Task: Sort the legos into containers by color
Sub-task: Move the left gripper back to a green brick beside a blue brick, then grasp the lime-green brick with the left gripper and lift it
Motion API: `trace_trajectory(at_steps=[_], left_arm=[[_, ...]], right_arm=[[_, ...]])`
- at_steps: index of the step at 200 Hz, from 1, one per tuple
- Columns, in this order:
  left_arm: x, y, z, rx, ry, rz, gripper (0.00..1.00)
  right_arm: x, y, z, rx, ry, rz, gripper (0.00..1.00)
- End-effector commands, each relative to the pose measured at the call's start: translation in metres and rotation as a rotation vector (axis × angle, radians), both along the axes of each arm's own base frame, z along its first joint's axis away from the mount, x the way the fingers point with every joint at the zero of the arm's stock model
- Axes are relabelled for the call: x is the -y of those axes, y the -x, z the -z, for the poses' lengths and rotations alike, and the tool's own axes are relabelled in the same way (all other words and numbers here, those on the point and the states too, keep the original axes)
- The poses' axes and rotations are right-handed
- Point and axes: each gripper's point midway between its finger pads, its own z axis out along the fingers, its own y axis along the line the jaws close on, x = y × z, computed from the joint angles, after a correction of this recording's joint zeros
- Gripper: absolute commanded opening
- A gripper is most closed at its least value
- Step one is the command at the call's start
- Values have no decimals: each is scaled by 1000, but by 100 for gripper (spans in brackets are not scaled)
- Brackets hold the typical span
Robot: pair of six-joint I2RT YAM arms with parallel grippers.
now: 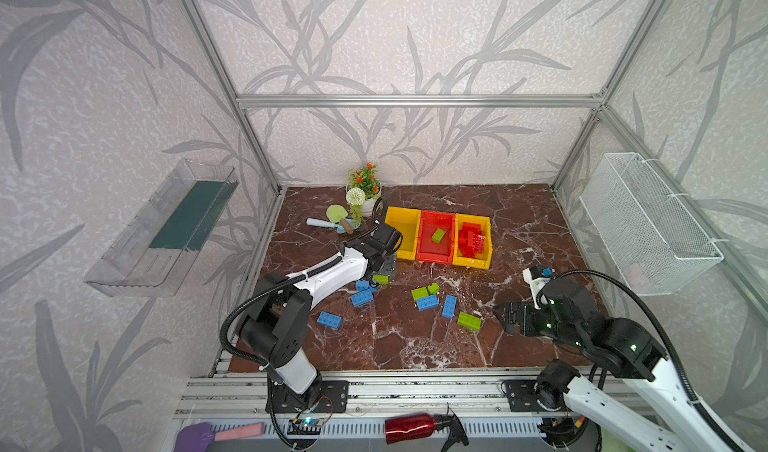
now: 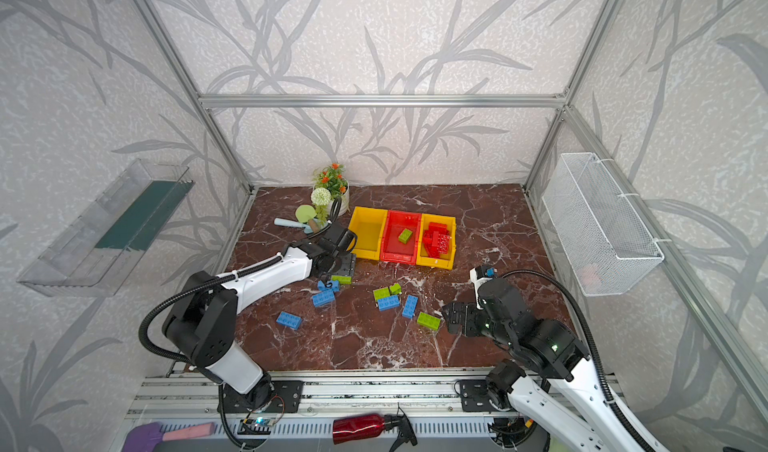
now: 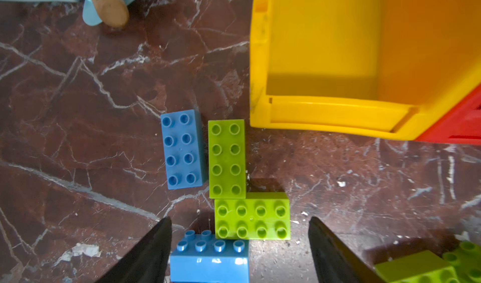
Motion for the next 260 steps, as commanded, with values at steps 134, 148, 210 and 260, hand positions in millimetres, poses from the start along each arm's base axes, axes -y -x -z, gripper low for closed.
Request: trace_trajectory(at_steps=[134, 148, 210, 260], left_arm=[[1, -34, 32, -6, 173, -57, 68], [2, -36, 35, -11, 171, -55, 68], [-2, -43, 47, -30, 140, -65, 66], [-6, -42, 57, -56, 115, -66, 60]], right_arm=[[-4, -13, -3, -29, -11, 75, 100], [-4, -14, -2, -34, -5, 77, 100], [-1, -14, -1, -33, 13, 80, 100], [-3, -17, 2, -36, 24, 78, 100]])
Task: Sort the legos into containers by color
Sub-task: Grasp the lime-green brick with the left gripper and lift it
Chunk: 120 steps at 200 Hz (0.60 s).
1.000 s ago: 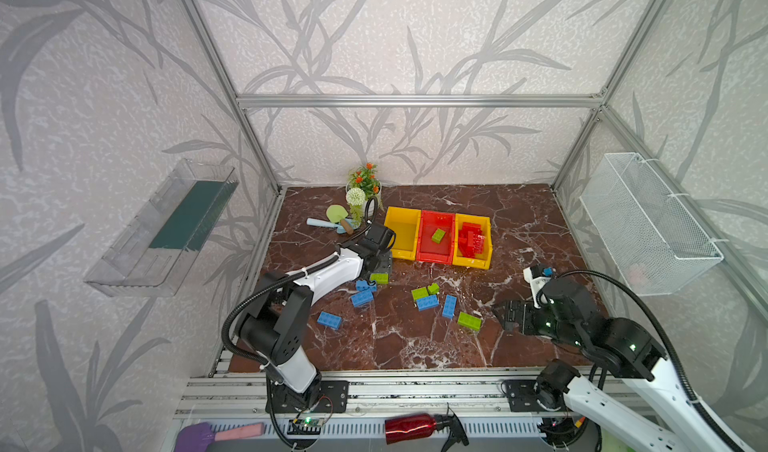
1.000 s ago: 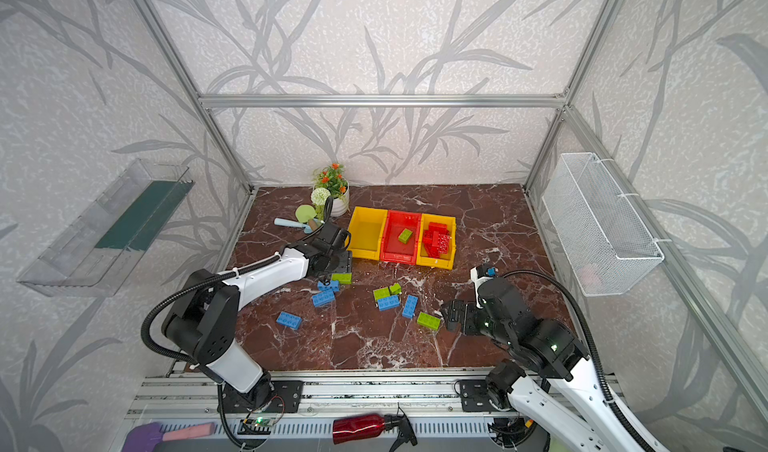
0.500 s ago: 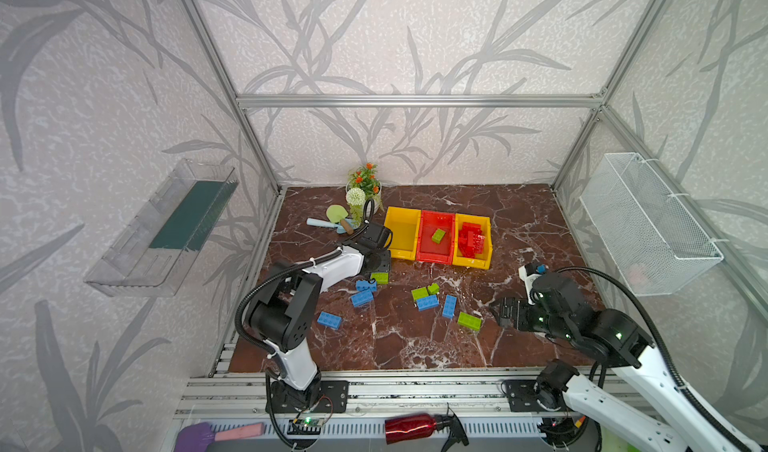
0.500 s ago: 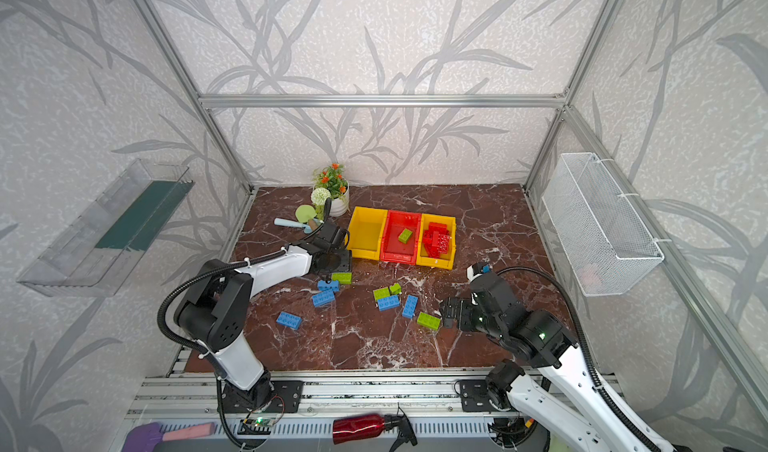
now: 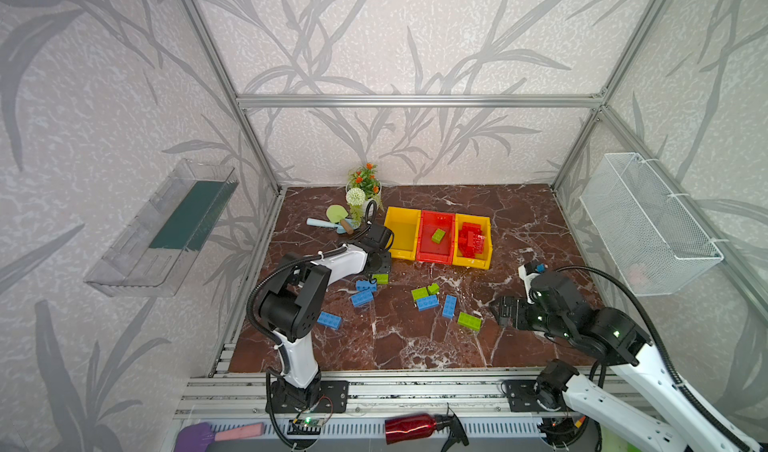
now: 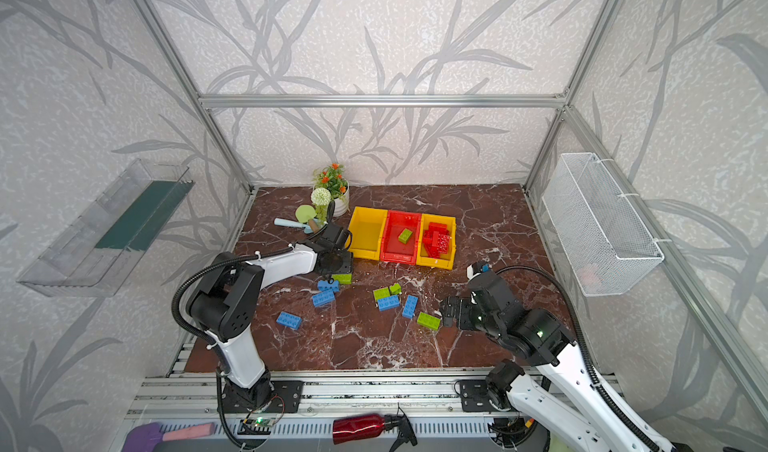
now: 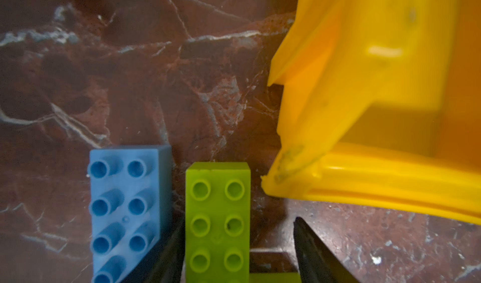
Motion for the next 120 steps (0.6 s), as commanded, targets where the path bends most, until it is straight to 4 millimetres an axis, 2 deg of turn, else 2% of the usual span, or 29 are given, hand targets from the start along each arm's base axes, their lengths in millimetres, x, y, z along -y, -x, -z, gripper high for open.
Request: trace_trajectory(at_steps=[1, 27, 60, 73, 120], left_arm=[[-3, -6, 4, -5, -25, -6, 60], [-8, -2, 13, -34, -49, -16, 53], [-14, 2, 15, -45, -70, -27, 30], [-16, 4, 12, -47, -79, -31, 24], [-33, 18, 1, -43, -136, -56, 18]], right_arm=[[-2, -5, -10, 29, -4, 4, 100], [-3, -7, -10, 32, -6, 2, 100], [-4, -8, -10, 34, -7, 0, 100], [-4, -8, -10, 35, -7, -3, 100], [-5, -8, -11, 47, -17, -9, 100]])
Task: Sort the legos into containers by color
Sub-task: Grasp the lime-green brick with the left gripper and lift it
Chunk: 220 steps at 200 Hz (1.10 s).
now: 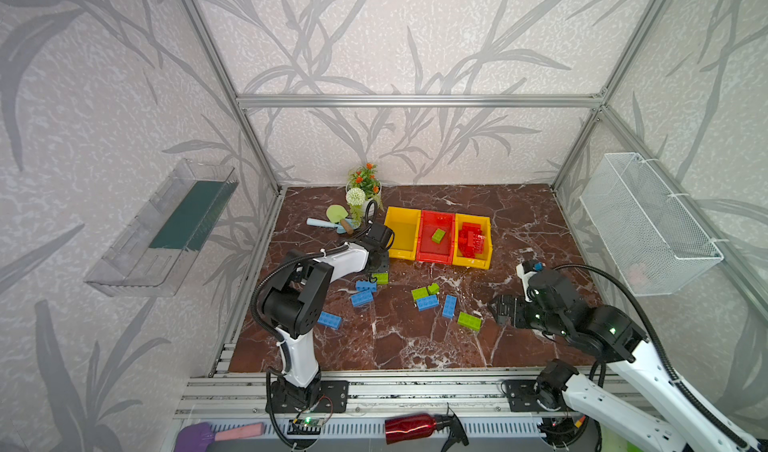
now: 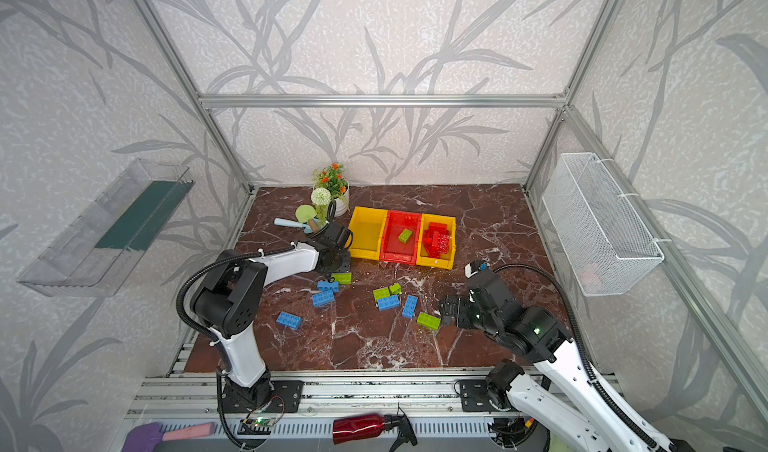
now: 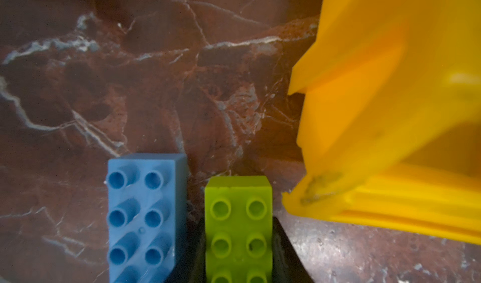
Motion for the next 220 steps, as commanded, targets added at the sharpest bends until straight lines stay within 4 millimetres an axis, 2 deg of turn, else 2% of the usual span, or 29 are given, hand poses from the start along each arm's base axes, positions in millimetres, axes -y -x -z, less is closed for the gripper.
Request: trace_trajectory(at_steps=[1, 25, 59, 84, 102, 124, 141, 170, 195, 220], left_arm=[[-22, 20, -4, -36, -73, -34, 18], [-29, 23, -15, -21, -87, -47, 17], [-31, 20, -42, 13, -91, -59, 17], [-25, 15, -70, 35, -62, -55, 16], [-11, 9, -92, 68, -25, -41, 16], [17, 0, -120, 114, -15, 12, 16], [47, -9, -140, 152, -23, 68, 16], [103, -26, -153, 176, -20, 159, 16], [147, -44, -144, 163, -8, 214, 16], [179, -61, -129, 145, -1, 250, 16]], right_arm=[[-2, -3, -11, 42, -17, -5, 100], [-2, -2, -11, 45, -26, -12, 100], [0, 1, -13, 61, -38, -17, 100], [2, 4, -12, 67, -39, -16, 100], [3, 6, -10, 70, -44, -18, 100], [4, 8, -9, 73, -53, -20, 100], [4, 10, -8, 76, -61, -23, 100], [5, 13, -6, 74, -58, -28, 100], [8, 15, -5, 75, -52, -27, 100], [11, 17, -6, 80, -48, -22, 99]])
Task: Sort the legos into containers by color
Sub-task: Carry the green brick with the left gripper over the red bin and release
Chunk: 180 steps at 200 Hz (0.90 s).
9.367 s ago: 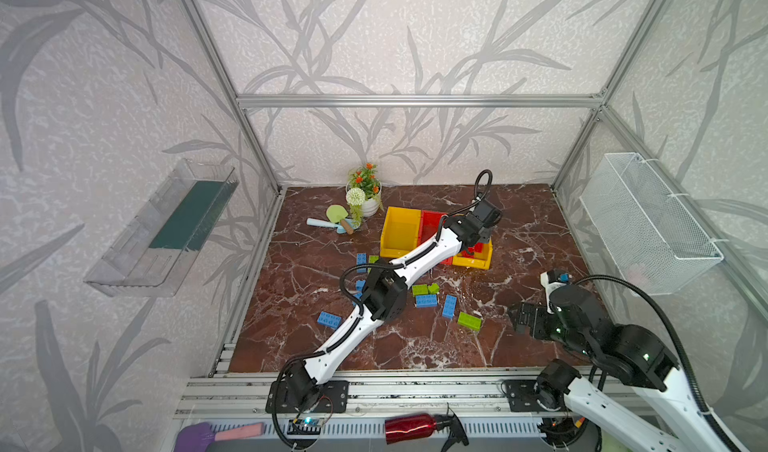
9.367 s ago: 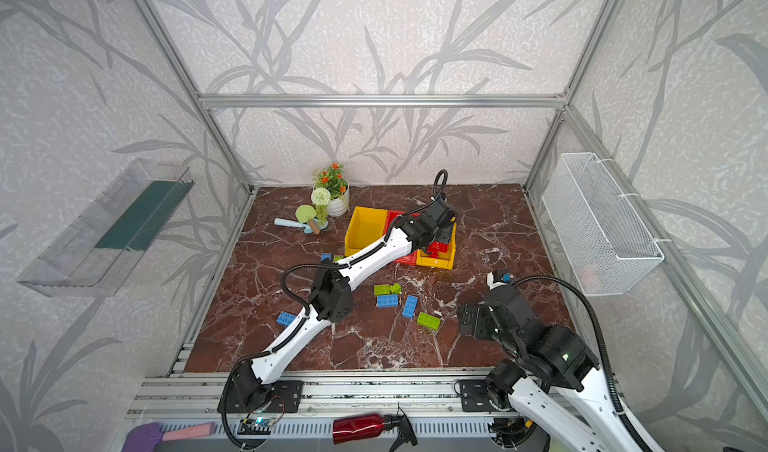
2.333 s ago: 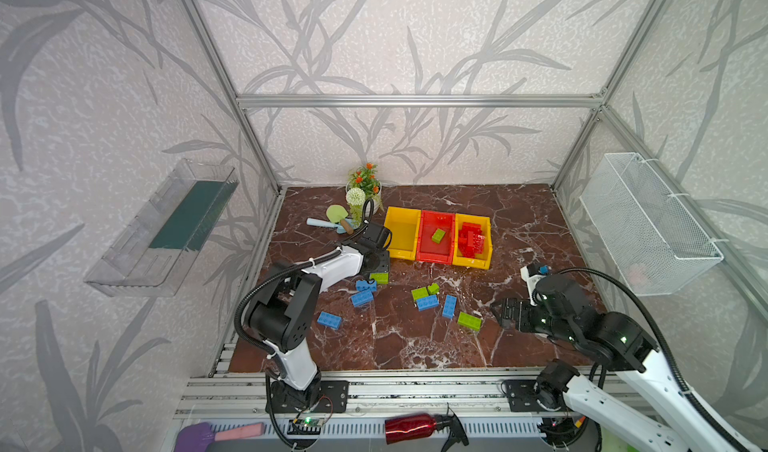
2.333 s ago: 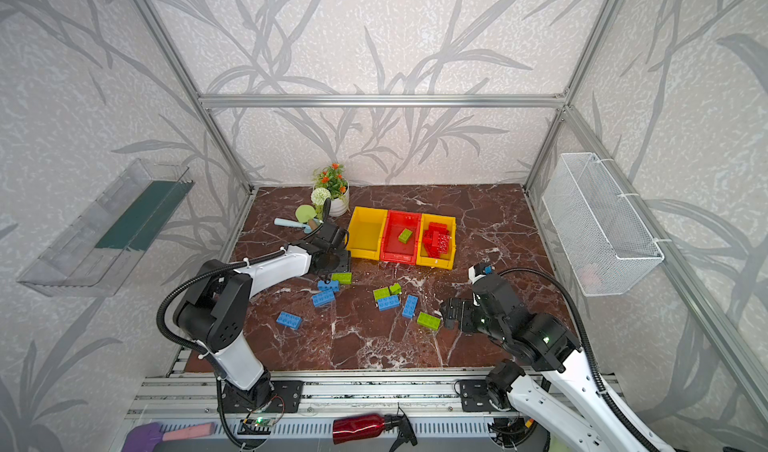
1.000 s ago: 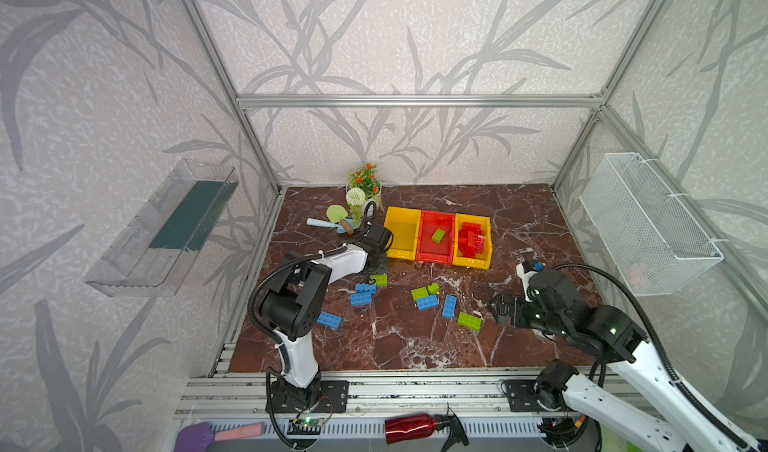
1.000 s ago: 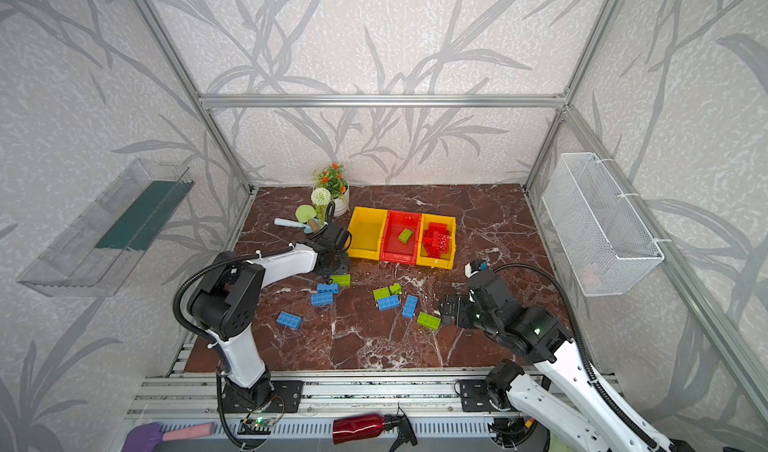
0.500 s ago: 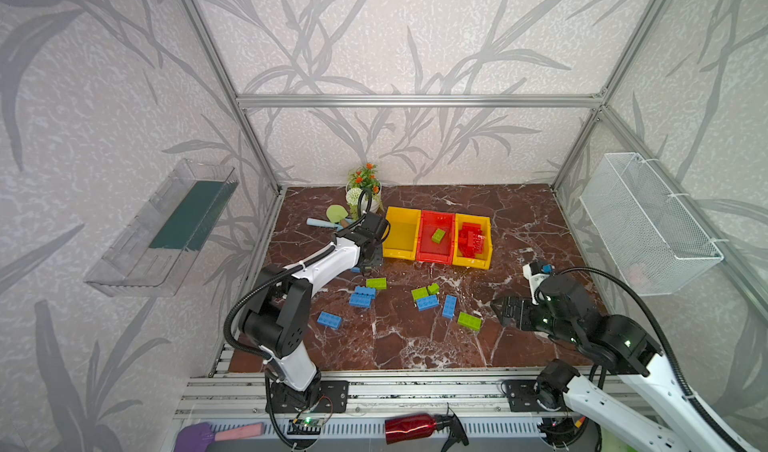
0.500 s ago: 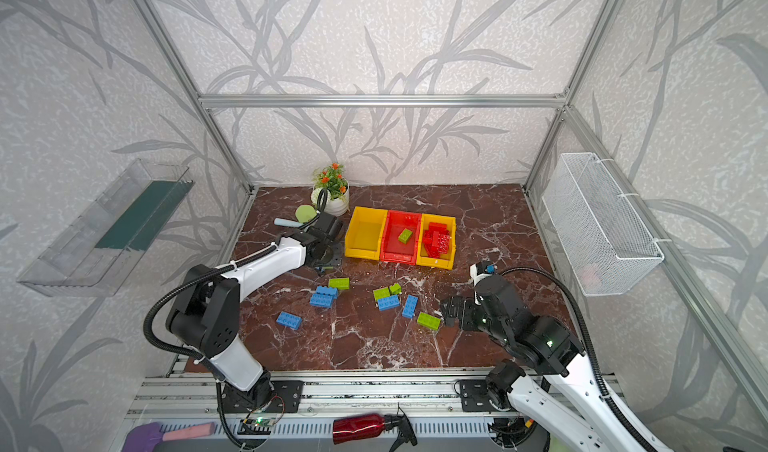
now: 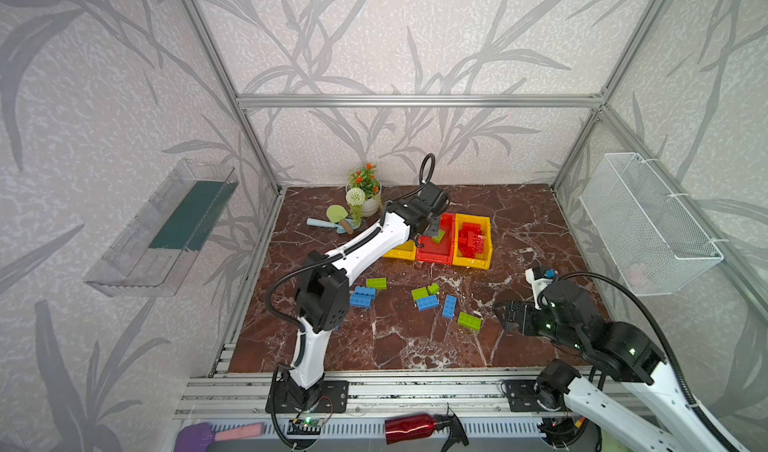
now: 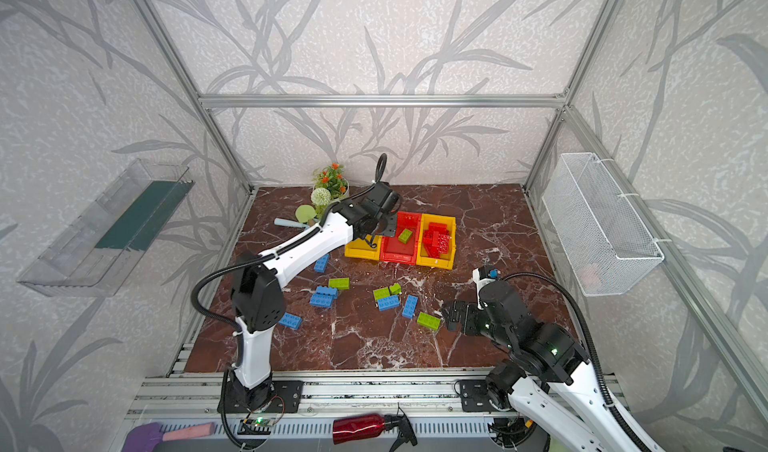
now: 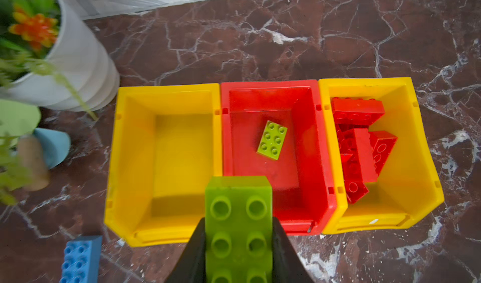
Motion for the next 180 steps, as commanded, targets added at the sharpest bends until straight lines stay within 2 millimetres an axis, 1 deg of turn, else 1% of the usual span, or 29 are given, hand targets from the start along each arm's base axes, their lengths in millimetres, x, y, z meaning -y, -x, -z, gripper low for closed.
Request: trace_trajectory(at_steps=[1, 4, 25, 47, 54, 66, 88, 94, 104, 122, 131, 143, 155, 157, 161, 166, 171, 173, 175, 180], left_arm=[[10, -4, 25, -69, -60, 22, 16], [12, -5, 30, -76, -66, 24, 16], [29, -17, 43, -91, -75, 38, 16], [38, -27, 56, -99, -82, 42, 17], [40, -29, 59, -100, -83, 44, 19], [43, -32, 63, -102, -85, 47, 28], [47, -34, 65, -104, -75, 51, 63], [48, -34, 63, -102, -69, 53, 69], [48, -32, 57, -95, -59, 50, 74], [43, -28, 43, -73, -51, 42, 80], [39, -23, 38, -65, -51, 39, 80], [31, -16, 24, -40, -41, 29, 80], [18, -5, 16, -27, -39, 15, 81], [16, -3, 18, -29, -43, 13, 81], [12, 1, 13, -18, -39, 7, 81], [4, 6, 13, -18, -44, -1, 81], [-2, 11, 8, -5, -39, -13, 81], [-6, 14, 12, -13, -48, -15, 81], [-9, 16, 12, -11, -50, -22, 81], [-17, 22, 7, -1, -48, -33, 81]], right_arm=[[4, 4, 4, -2, 21, -9, 99], [5, 4, 4, -2, 22, -9, 99], [8, 4, 4, 1, 43, -1, 99], [14, 4, 4, 0, 74, 9, 99], [15, 3, 4, -2, 81, 14, 99], [16, 2, 3, -3, 91, 20, 99], [16, 0, 2, 7, 125, -2, 99], [16, -1, 2, 6, 130, -2, 99], [15, -2, 1, 7, 132, -6, 99], [13, -3, 2, 5, 132, -11, 99], [12, -4, 3, 2, 130, -13, 99], [9, -3, 4, -3, 118, -20, 99], [6, -3, 4, -8, 101, -28, 99], [6, -2, 4, -9, 99, -30, 99], [4, -2, 4, -11, 91, -35, 99], [2, -2, 4, -13, 83, -42, 99], [1, -1, 4, -14, 76, -46, 99], [0, -1, 4, -17, 74, -48, 99], [0, -1, 4, -19, 73, -49, 99], [-1, 0, 4, -21, 69, -55, 99]])
